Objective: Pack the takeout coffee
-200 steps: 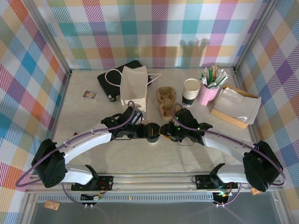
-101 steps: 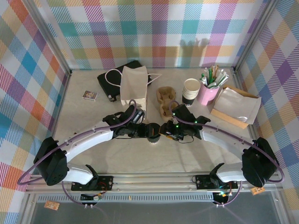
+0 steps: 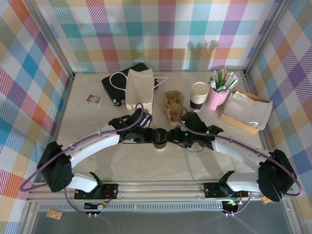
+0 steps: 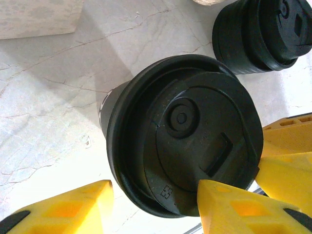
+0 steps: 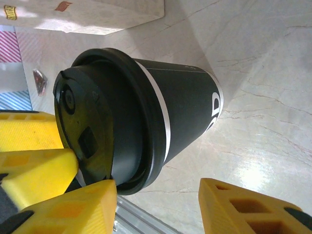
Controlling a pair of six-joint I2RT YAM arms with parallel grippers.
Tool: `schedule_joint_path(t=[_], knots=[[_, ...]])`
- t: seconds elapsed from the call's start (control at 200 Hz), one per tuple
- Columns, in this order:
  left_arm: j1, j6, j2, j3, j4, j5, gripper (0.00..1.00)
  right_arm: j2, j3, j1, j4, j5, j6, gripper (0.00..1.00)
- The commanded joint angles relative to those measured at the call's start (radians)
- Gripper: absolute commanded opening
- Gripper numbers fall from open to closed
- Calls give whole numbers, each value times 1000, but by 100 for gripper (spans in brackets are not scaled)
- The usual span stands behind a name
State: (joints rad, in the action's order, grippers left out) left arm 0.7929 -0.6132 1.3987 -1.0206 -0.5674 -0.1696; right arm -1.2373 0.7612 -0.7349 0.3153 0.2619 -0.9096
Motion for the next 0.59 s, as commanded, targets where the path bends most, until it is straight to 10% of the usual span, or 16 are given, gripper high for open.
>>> schedule_joint_path(t=[0.0, 0.59], knots=[[-4, 0, 30, -9, -67, 39, 49, 8, -45, -34, -58, 12, 20, 48], [-3, 3, 17, -11, -86, 42, 49, 95, -166, -94, -201, -131, -25, 50]])
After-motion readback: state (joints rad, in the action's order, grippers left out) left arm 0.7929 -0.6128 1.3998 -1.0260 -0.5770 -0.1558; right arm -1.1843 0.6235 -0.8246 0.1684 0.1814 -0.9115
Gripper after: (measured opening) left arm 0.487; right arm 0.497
